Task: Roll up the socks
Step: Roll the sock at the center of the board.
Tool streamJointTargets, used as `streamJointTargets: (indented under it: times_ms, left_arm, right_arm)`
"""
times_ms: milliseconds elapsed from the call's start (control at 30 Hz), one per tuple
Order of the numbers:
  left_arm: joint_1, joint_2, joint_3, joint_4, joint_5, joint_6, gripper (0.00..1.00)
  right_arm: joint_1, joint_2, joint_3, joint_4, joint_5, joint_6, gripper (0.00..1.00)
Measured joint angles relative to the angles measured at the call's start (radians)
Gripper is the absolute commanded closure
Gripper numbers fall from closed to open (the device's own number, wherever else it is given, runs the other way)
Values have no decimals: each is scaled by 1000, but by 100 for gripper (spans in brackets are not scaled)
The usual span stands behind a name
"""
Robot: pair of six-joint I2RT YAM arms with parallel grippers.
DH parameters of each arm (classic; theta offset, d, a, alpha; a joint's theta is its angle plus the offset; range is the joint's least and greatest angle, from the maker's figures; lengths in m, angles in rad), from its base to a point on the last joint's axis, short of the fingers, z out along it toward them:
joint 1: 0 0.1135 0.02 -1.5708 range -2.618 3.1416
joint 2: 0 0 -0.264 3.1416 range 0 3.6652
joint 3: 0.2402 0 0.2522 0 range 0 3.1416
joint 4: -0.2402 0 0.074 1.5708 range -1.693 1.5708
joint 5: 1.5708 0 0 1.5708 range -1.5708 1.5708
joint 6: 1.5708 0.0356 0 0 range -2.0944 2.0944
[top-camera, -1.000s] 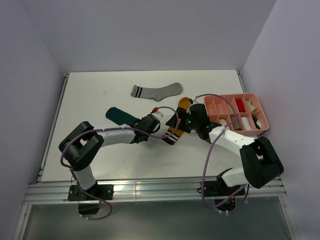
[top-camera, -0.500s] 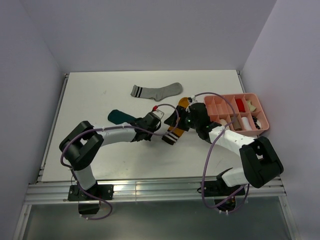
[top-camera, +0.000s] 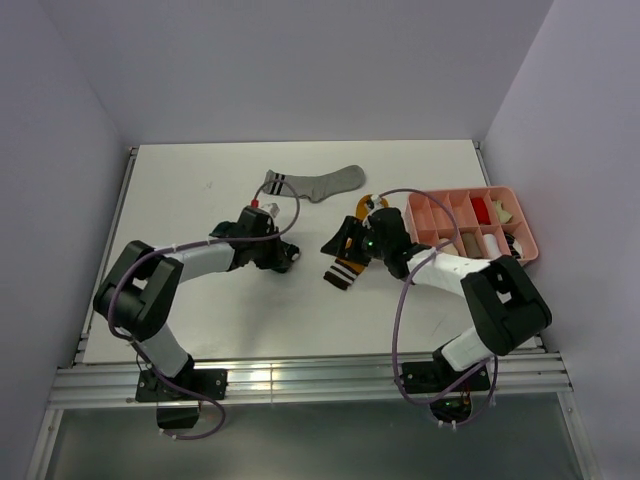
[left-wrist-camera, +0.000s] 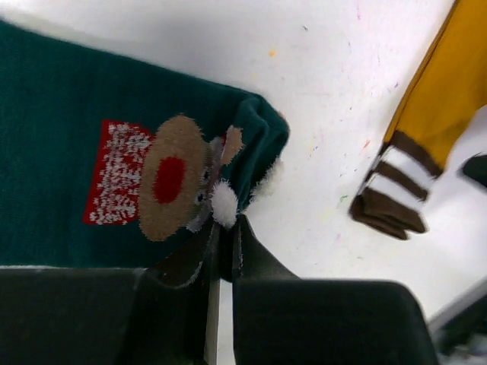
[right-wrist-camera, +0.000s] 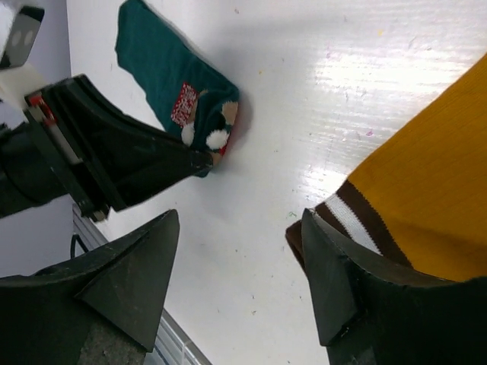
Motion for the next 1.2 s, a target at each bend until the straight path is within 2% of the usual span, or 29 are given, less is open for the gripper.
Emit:
streamJointTargets:
  times_ms: [267,433,600,933,1200]
  left_arm:
    - [127,-4,-180,266,270,-251,99]
    - [170,-3,-247,387,364,-372,99]
    - [197,-2,-291,497,420,-472,99]
    - [232,69,-377,673,477,-626,99]
    - [244,115,-394,746,513,-687,99]
  right_arm:
    - [52,96,22,41,-16,21,37]
    - [74,170,47,72,-23,30,41]
    - [98,257,90,81,-30,37,46]
    - [125,378,178,127,-54,63,47]
    - [126,446,238,151,-87,87,49]
